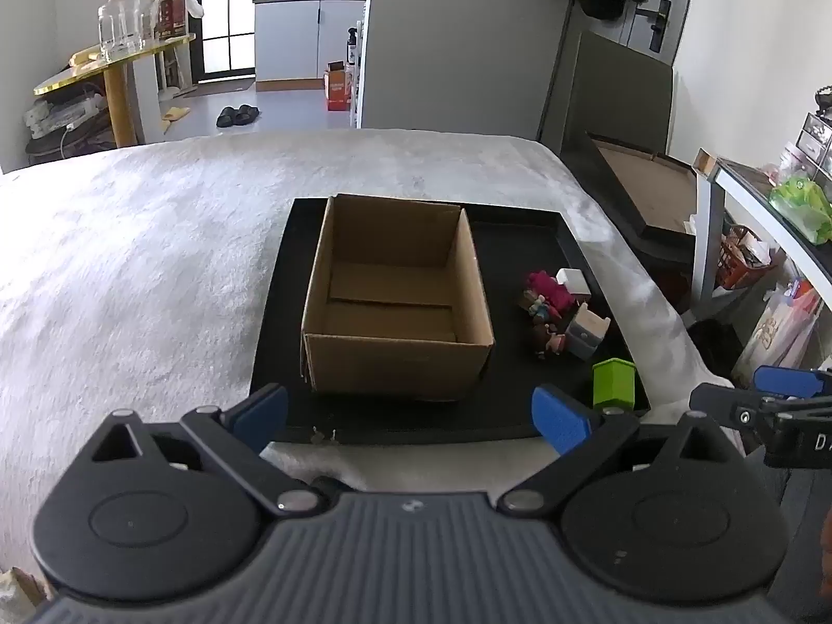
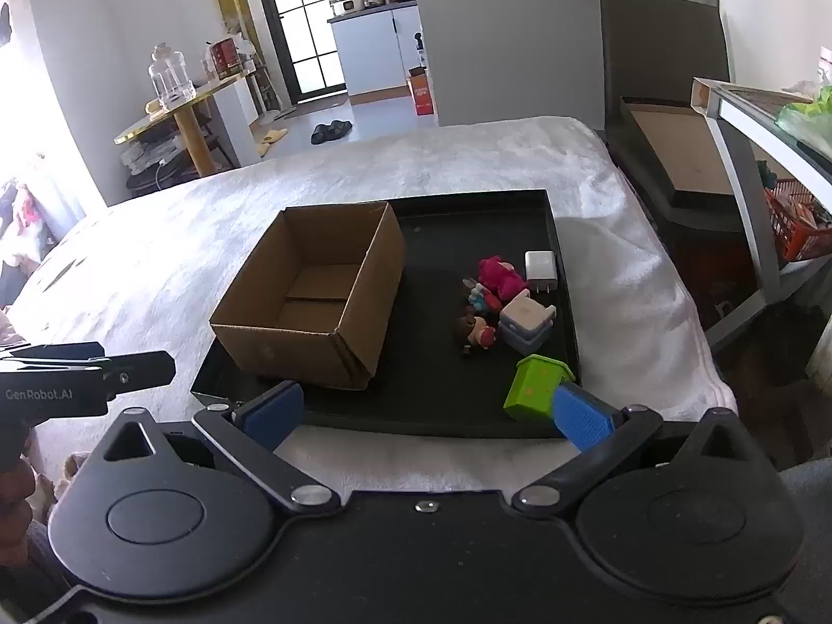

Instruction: Organize rigid objects

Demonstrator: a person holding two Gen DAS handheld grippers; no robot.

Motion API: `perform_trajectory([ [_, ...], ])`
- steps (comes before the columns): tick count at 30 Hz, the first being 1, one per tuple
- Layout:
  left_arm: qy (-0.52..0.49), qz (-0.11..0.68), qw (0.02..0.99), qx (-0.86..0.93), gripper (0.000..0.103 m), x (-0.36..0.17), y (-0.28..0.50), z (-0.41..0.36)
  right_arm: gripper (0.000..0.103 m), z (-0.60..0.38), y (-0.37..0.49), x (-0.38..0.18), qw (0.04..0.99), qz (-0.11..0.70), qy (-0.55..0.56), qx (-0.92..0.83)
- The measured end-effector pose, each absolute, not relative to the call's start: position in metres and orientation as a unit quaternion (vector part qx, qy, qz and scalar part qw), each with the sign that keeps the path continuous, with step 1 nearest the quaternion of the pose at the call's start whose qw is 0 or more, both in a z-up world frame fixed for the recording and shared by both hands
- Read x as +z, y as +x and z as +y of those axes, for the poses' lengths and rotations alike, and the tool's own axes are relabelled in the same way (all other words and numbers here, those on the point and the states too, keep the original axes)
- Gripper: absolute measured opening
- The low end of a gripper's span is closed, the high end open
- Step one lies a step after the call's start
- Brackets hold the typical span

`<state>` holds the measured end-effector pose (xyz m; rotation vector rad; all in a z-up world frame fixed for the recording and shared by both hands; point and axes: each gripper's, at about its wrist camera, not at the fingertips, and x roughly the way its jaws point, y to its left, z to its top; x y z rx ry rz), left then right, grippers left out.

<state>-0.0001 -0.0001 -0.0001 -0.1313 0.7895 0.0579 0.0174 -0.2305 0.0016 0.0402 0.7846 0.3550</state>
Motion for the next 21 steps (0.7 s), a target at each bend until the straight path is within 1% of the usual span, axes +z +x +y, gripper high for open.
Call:
perform_trajectory([
  [16,-0.061,0.383,0.921,0.029,0.100,0.003,0.000,-0.012,0.103,-0.231,0.020,0.005,0.910,0.378,0.016,0.172],
  [18,-0.073,0.384,0.920,0.029,0.100,0.002,-0.001,0.002,0.103,-0.230,0.018,0.005,0.910,0.377,0.016,0.171],
  [21,-0.074,0.383,0.920,0.030,0.100,0.003,-0.001,0.002,0.103,-0.228,0.015,0.004,0.910,0.376,0.013,0.171],
])
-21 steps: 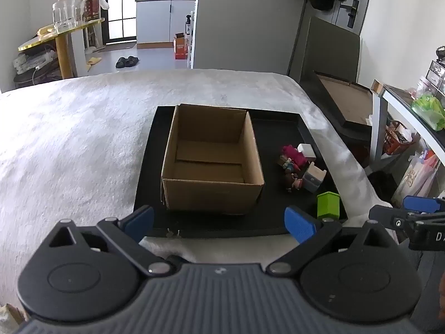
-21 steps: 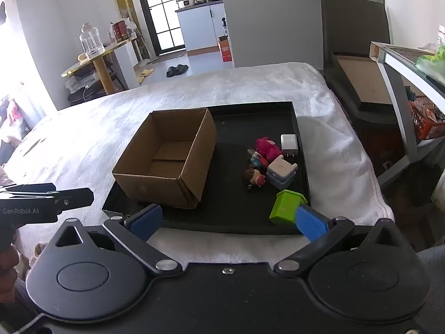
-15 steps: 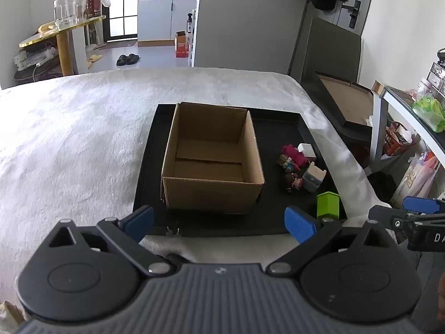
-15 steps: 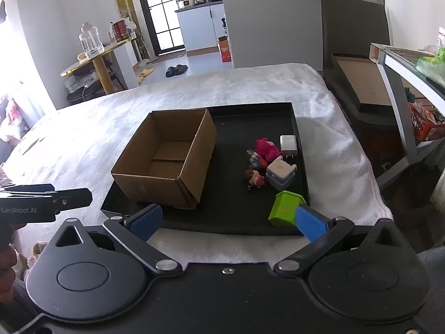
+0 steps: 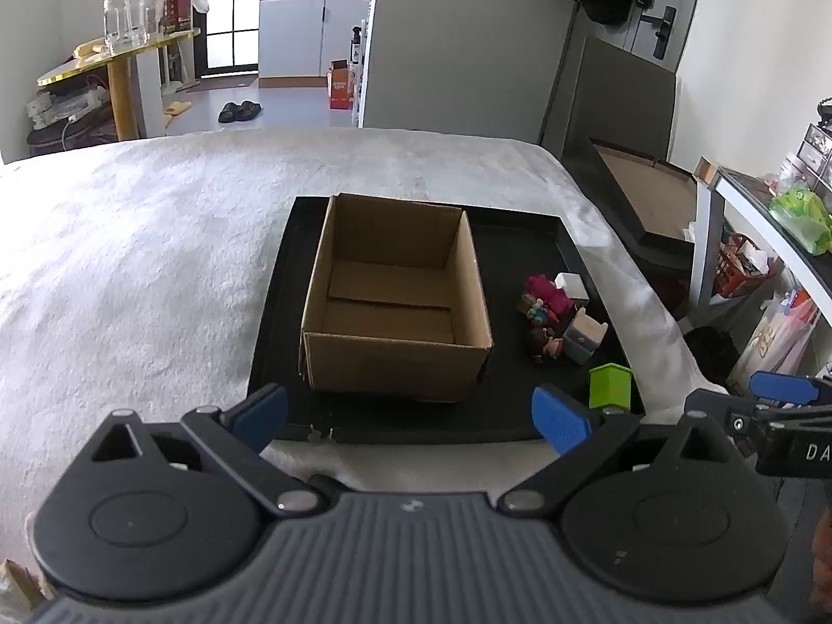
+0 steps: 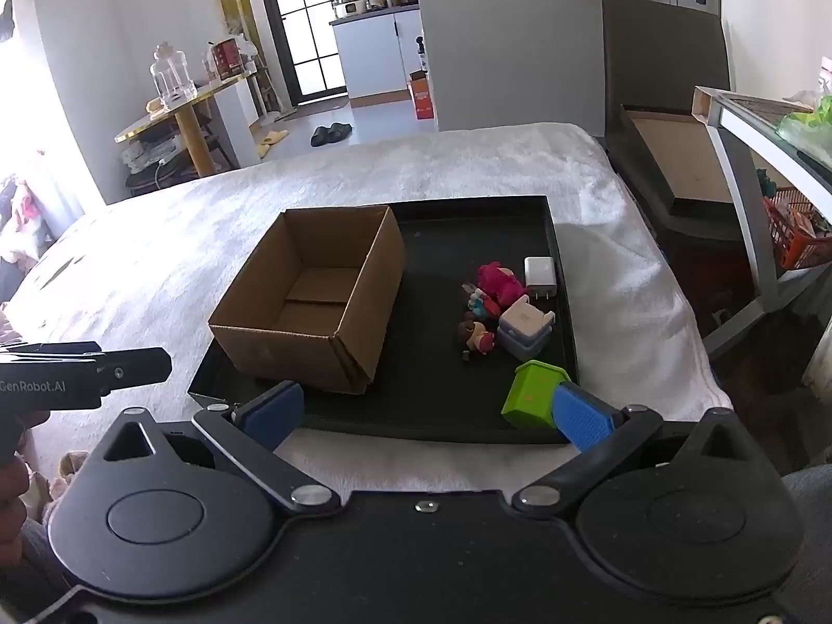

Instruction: Organize rigid objects

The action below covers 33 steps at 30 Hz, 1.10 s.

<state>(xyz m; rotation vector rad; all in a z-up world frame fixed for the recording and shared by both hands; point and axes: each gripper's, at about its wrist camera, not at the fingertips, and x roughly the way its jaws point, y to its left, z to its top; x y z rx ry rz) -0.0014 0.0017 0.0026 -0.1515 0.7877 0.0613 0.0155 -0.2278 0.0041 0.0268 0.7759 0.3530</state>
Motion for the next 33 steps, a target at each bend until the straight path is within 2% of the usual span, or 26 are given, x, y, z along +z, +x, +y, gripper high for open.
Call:
perform_trajectory([
  [33,-0.079,0.385,0.919,0.032,0.100,0.0032,-0.0009,0.0004,0.103,-0.2243,0.0163,0.0032,0.909,0.377,0.014,0.177],
])
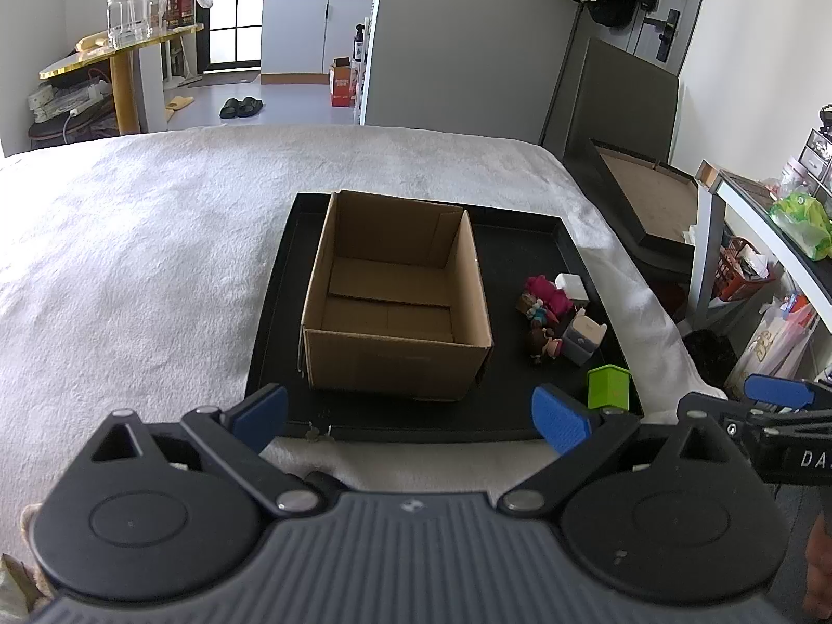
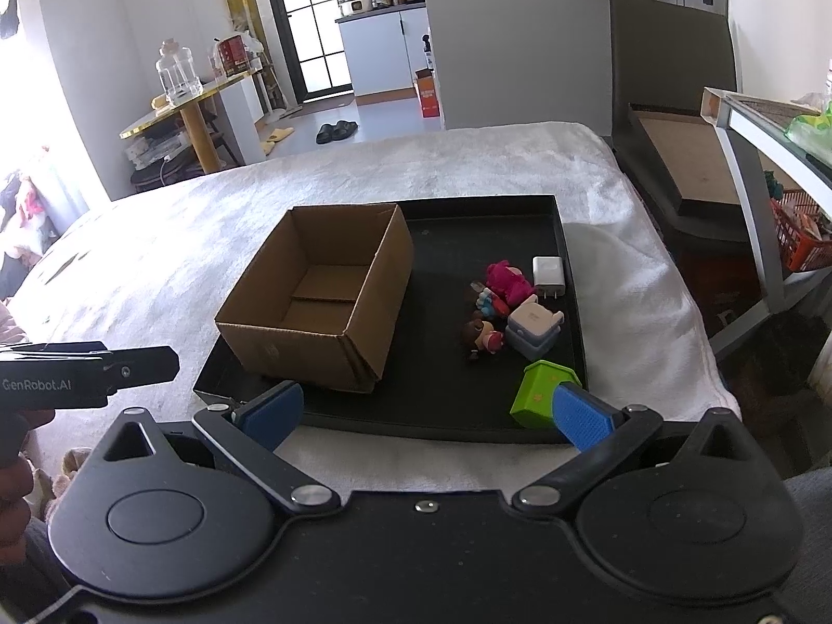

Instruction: Organize rigid objects

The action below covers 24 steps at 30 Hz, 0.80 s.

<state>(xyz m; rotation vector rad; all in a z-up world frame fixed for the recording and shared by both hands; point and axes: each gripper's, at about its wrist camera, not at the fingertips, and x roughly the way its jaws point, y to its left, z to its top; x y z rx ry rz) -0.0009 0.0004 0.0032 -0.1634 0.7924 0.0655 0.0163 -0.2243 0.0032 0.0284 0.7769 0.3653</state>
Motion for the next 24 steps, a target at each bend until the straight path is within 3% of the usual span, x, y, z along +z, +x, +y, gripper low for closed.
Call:
perform_trajectory([
  [24,-0.085,0.381,0.920,0.030,0.100,0.0033,-0.0025,0.0011,0.103,-0.2261,0.0171,0.0043,0.912,0.372,0.011,0.175],
])
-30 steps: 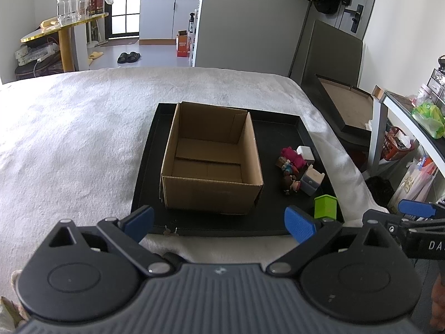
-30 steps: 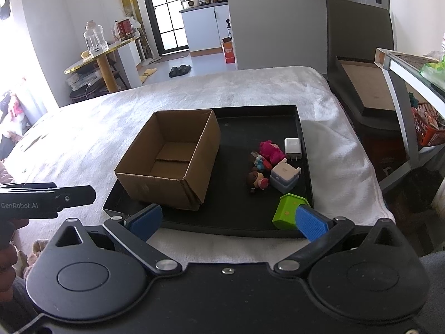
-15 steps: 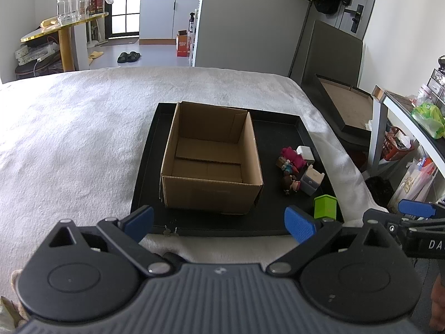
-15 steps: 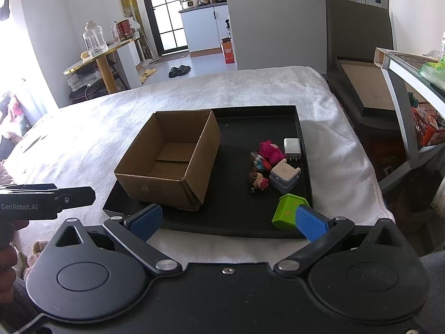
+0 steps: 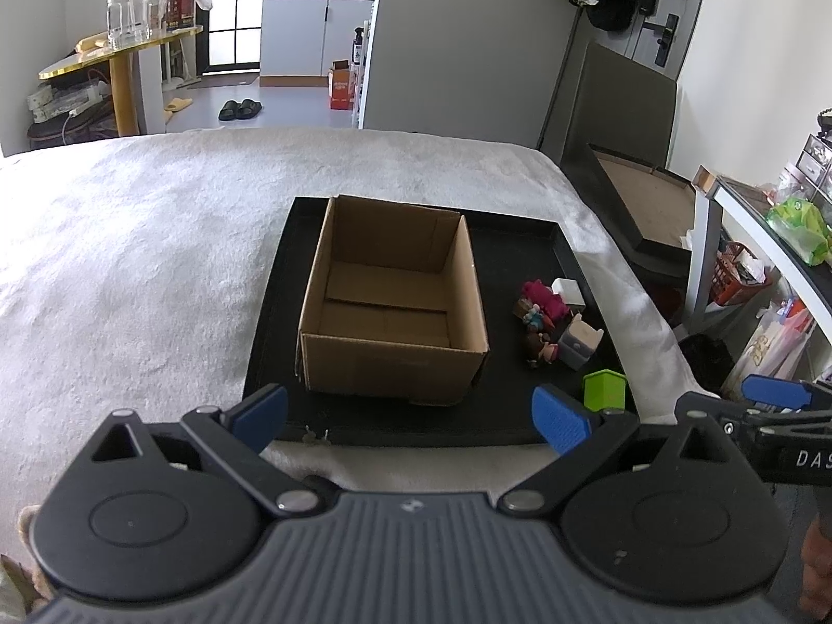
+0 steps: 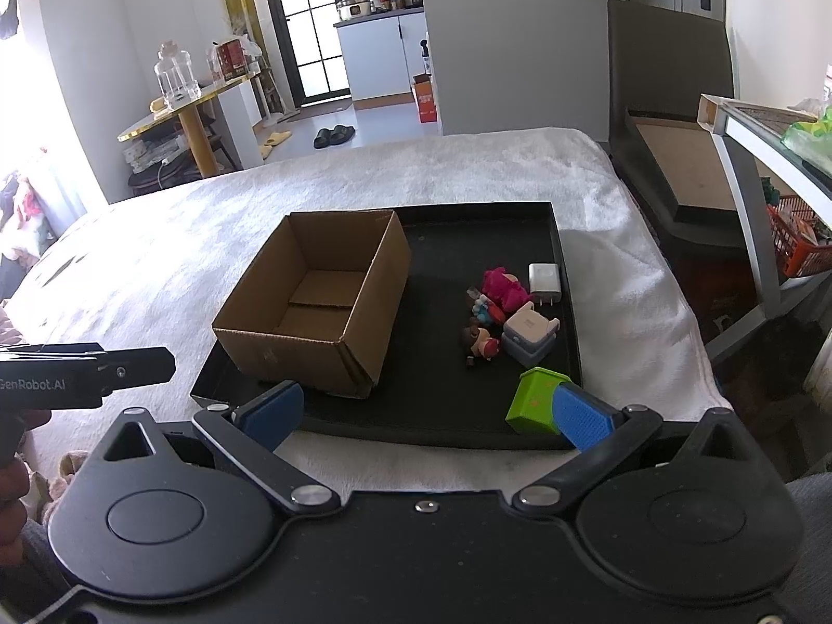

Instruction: Organize rigid objects

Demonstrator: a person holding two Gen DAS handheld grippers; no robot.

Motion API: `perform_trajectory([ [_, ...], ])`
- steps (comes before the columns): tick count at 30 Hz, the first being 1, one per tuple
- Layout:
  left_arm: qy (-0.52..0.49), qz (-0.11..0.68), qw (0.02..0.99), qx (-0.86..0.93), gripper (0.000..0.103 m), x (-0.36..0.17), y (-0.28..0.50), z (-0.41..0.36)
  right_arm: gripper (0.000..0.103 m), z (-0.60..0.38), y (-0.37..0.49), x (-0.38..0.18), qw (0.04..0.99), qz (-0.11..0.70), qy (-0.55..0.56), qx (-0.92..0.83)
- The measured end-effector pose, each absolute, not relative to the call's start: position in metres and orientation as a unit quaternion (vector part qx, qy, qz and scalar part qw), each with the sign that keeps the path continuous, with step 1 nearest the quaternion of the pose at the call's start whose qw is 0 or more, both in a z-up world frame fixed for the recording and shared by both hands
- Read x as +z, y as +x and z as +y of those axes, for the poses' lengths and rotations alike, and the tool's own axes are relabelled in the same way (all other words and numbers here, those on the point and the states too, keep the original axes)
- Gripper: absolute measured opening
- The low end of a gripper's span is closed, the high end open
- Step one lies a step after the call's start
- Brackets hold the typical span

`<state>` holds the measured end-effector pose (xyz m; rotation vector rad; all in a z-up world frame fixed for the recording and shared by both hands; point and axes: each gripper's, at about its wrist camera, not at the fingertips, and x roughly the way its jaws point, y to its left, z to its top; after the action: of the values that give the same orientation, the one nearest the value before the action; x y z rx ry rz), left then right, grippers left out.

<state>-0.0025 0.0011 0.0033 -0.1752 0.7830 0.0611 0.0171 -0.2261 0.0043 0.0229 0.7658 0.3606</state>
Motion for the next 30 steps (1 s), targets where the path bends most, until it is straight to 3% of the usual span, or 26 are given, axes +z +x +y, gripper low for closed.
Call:
perform_trajectory([
  [30,-0.092,0.391,0.915,0.042,0.100,0.007,0.016,0.015,0.103,-0.224,0.034,-0.006,0.914,0.369,0.027,0.165],
])
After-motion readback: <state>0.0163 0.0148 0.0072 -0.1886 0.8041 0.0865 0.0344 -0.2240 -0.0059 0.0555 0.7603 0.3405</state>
